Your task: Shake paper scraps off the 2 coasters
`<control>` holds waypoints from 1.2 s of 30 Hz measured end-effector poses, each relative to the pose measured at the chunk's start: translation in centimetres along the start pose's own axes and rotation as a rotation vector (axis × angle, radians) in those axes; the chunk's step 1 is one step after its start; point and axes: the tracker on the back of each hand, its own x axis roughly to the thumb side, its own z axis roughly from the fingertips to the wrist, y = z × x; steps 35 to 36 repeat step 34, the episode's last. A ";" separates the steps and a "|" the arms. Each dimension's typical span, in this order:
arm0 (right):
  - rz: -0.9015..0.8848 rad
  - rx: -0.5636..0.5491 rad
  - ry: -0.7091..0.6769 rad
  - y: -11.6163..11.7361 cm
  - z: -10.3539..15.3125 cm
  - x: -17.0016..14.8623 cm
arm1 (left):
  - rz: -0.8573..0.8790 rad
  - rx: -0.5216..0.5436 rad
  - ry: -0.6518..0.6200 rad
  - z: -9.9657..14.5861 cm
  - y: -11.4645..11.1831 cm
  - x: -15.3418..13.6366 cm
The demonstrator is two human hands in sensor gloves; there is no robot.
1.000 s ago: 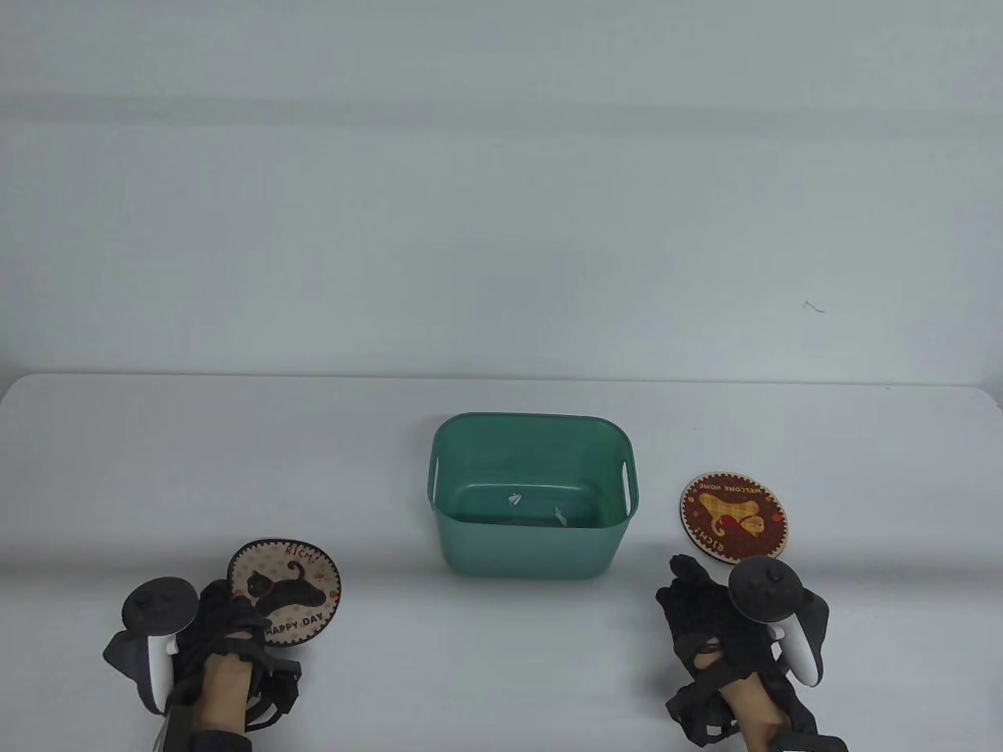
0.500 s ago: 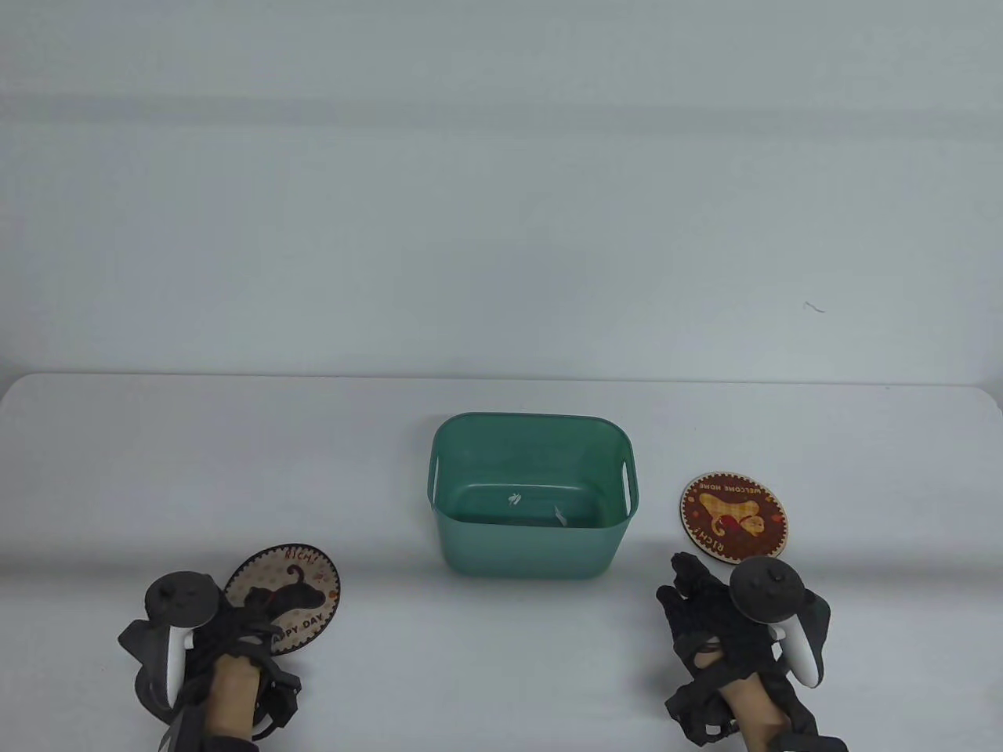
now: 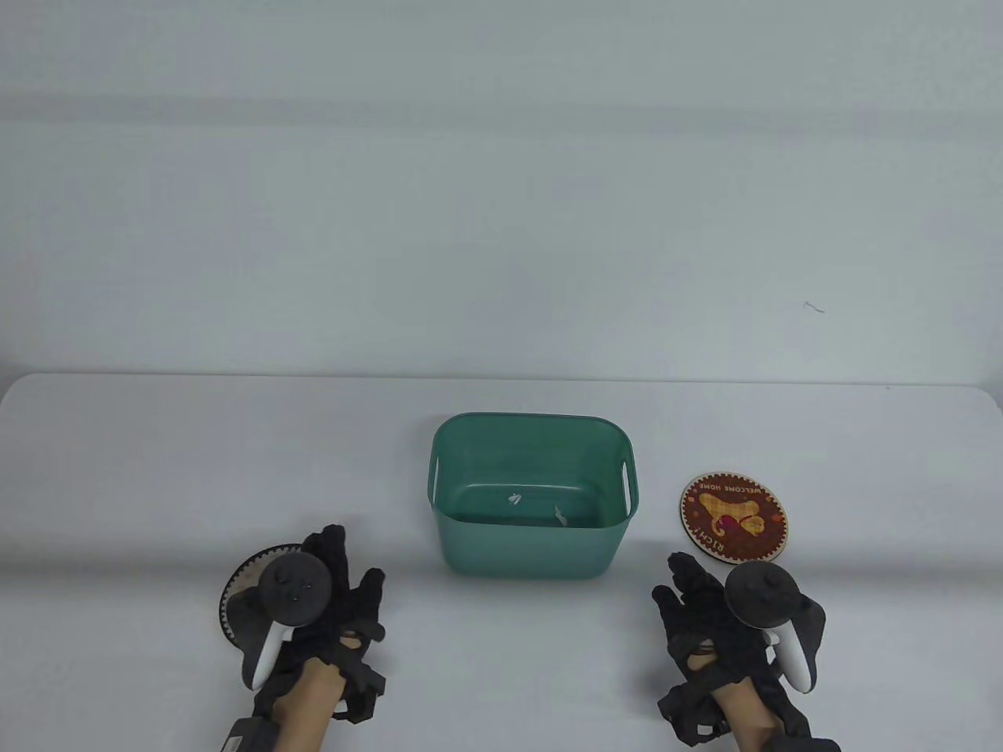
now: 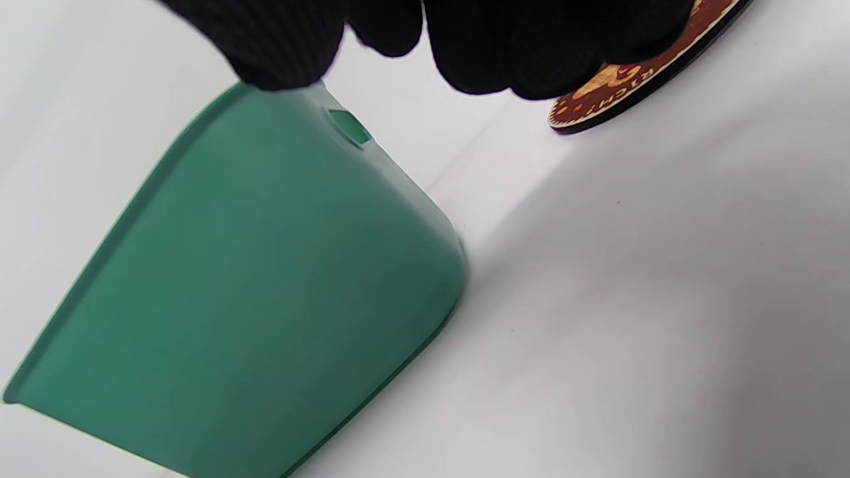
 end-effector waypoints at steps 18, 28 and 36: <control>0.096 0.199 -0.024 4.9 0.3 0.2 | -0.178 -0.406 -0.208 1.8 -8.5 2.9; 0.102 0.204 -0.013 4.9 0.1 -0.1 | -0.084 -0.387 -0.162 1.1 -7.5 2.4; 0.103 0.206 -0.008 4.8 -0.1 -0.3 | -0.086 -0.388 -0.151 0.9 -7.5 2.0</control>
